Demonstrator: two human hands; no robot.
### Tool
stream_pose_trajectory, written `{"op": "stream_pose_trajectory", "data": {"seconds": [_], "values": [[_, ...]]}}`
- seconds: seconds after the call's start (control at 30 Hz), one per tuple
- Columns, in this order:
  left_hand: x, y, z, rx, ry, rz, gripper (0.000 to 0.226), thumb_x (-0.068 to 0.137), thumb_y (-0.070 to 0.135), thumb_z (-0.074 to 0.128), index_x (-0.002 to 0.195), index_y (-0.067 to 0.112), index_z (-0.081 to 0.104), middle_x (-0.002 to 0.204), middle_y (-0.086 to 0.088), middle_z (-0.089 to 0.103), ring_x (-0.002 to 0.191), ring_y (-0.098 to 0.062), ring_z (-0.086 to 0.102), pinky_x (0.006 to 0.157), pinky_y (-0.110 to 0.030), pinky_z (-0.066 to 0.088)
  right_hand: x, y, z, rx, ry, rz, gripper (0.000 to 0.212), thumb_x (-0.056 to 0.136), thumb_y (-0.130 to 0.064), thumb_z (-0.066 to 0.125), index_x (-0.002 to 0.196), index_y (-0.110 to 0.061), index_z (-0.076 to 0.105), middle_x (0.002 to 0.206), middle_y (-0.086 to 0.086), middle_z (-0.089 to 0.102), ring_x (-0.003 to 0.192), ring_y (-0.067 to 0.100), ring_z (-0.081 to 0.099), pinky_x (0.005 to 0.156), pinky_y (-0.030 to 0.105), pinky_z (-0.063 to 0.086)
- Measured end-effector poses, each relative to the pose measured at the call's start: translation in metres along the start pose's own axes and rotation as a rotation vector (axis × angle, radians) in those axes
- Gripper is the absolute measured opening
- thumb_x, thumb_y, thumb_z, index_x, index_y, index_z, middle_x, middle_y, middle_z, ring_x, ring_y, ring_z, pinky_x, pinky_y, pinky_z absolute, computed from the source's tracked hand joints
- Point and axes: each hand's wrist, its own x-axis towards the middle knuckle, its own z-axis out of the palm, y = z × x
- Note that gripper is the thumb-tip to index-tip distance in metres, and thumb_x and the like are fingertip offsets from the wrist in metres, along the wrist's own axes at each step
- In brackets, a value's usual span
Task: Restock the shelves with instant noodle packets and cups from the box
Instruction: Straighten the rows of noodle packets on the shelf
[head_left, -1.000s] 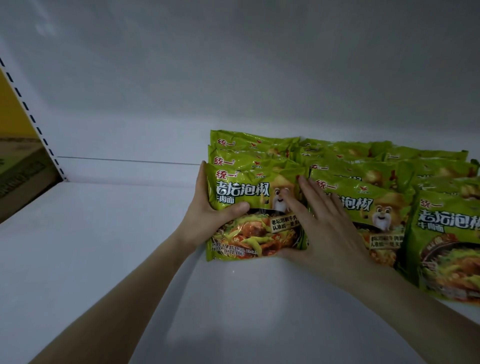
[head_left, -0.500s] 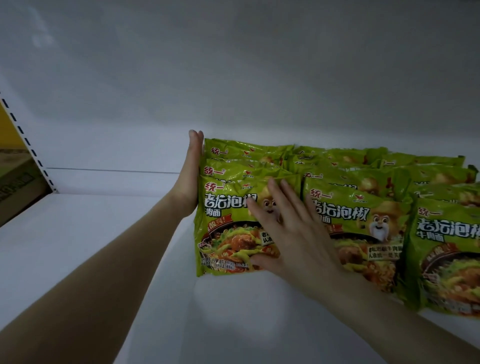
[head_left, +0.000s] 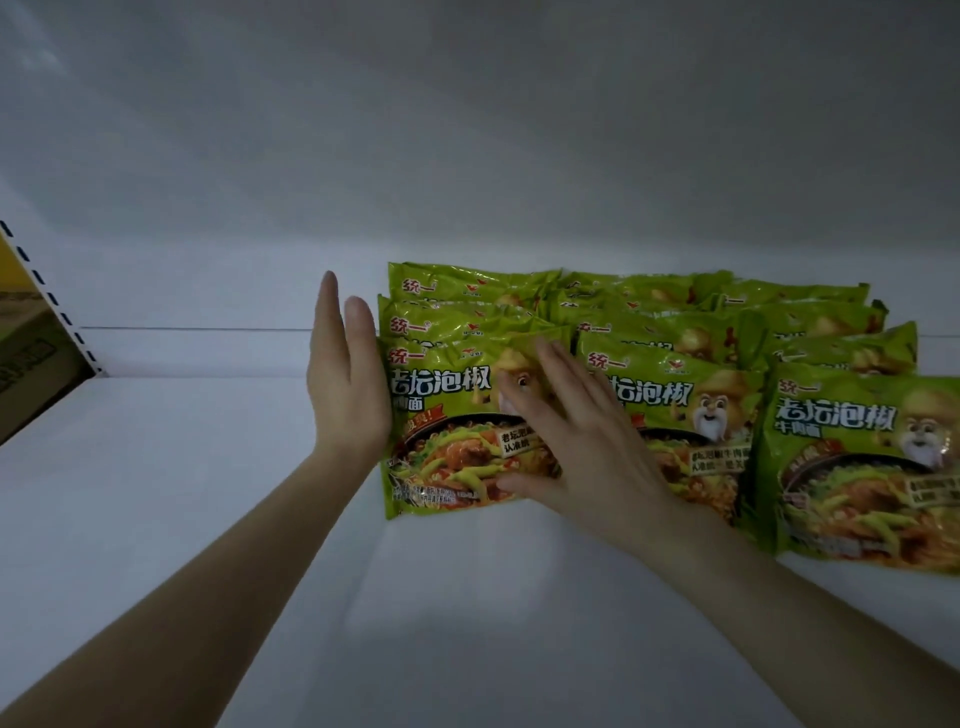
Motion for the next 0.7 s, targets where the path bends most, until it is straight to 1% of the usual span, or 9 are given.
{"op": "stream_pose_trajectory", "data": {"seconds": [0.07, 0.13, 0.2, 0.27, 0.37, 0.43, 0.53, 0.6, 0.7], "values": [[-0.026, 0.003, -0.006, 0.215, -0.048, 0.288, 0.056, 0.095, 0.041, 0.037, 0.146, 0.019, 0.026, 0.154, -0.004, 0.021, 0.142, -0.013, 0.015, 0.113, -0.032, 0.017, -0.019, 0.009, -0.012, -0.005, 0.012, 0.059, 0.08, 0.069, -0.038, 0.075, 0.136, -0.018, 0.037, 0.144, 0.023, 0.038, 0.133, 0.028, 0.022, 0.1, 0.054, 0.022], [-0.047, -0.002, -0.003, 0.414, -0.163, 0.592, 0.056, 0.088, 0.038, 0.046, 0.139, 0.017, 0.034, 0.149, -0.019, 0.027, 0.14, -0.026, 0.018, 0.108, -0.049, 0.022, -0.046, 0.022, -0.023, -0.082, 0.026, 0.149, 0.072, 0.065, -0.024, 0.083, 0.128, -0.011, 0.051, 0.137, 0.024, 0.047, 0.129, 0.034, 0.037, 0.097, 0.056, 0.033], [-0.064, -0.011, 0.011, 0.59, -0.313, 0.766, 0.055, 0.084, 0.038, 0.05, 0.135, 0.022, 0.037, 0.146, -0.022, 0.032, 0.137, -0.031, 0.02, 0.103, -0.061, 0.022, -0.071, 0.035, -0.031, -0.155, 0.001, 0.272, 0.064, 0.061, -0.019, 0.086, 0.118, -0.005, 0.06, 0.129, 0.025, 0.053, 0.118, 0.042, 0.053, 0.088, 0.057, 0.045], [-0.079, -0.014, 0.028, 0.72, -0.413, 0.886, 0.056, 0.083, 0.037, 0.054, 0.135, 0.026, 0.037, 0.147, -0.02, 0.032, 0.138, -0.031, 0.019, 0.101, -0.065, 0.016, -0.084, 0.046, -0.034, -0.209, -0.046, 0.37, 0.061, 0.058, -0.022, 0.087, 0.112, -0.004, 0.065, 0.124, 0.025, 0.057, 0.11, 0.043, 0.058, 0.077, 0.052, 0.053], [-0.093, -0.012, 0.049, 0.861, -0.479, 0.98, 0.067, 0.075, 0.035, 0.07, 0.134, 0.028, 0.039, 0.146, -0.019, 0.035, 0.137, -0.031, 0.02, 0.097, -0.065, 0.012, -0.081, 0.056, -0.029, -0.241, -0.067, 0.407, 0.064, 0.049, -0.025, 0.091, 0.106, -0.008, 0.067, 0.118, 0.022, 0.061, 0.105, 0.038, 0.062, 0.064, 0.044, 0.057], [-0.097, -0.007, 0.062, 0.877, -0.485, 1.007, 0.068, 0.073, 0.04, 0.073, 0.131, 0.026, 0.042, 0.144, -0.018, 0.039, 0.136, -0.031, 0.023, 0.097, -0.066, 0.015, -0.076, 0.059, -0.027, -0.226, -0.05, 0.396, 0.066, 0.046, -0.025, 0.092, 0.105, -0.009, 0.067, 0.118, 0.02, 0.062, 0.104, 0.036, 0.063, 0.064, 0.04, 0.057], [-0.106, 0.003, 0.082, 0.883, -0.506, 1.043, 0.071, 0.069, 0.045, 0.072, 0.13, 0.023, 0.042, 0.146, -0.017, 0.035, 0.136, -0.031, 0.023, 0.094, -0.07, 0.024, -0.088, 0.069, -0.038, -0.165, -0.012, 0.311, 0.067, 0.055, -0.021, 0.089, 0.115, -0.01, 0.063, 0.126, 0.018, 0.059, 0.11, 0.035, 0.061, 0.074, 0.04, 0.056], [-0.111, 0.01, 0.095, 0.894, -0.531, 1.059, 0.078, 0.066, 0.048, 0.072, 0.132, 0.024, 0.039, 0.146, -0.016, 0.03, 0.136, -0.032, 0.022, 0.092, -0.072, 0.025, -0.11, 0.088, -0.054, -0.152, 0.013, 0.29, 0.064, 0.061, -0.019, 0.086, 0.12, -0.009, 0.06, 0.129, 0.02, 0.056, 0.114, 0.037, 0.058, 0.082, 0.046, 0.051], [-0.117, 0.017, 0.114, 0.932, -0.553, 1.09, 0.078, 0.066, 0.049, 0.071, 0.135, 0.026, 0.041, 0.146, -0.017, 0.036, 0.135, -0.032, 0.023, 0.09, -0.074, 0.026, -0.141, 0.127, -0.075, -0.207, -0.013, 0.332, 0.07, 0.067, -0.042, 0.074, 0.127, -0.015, 0.051, 0.135, 0.022, 0.05, 0.124, 0.038, 0.047, 0.094, 0.057, 0.037]]}}
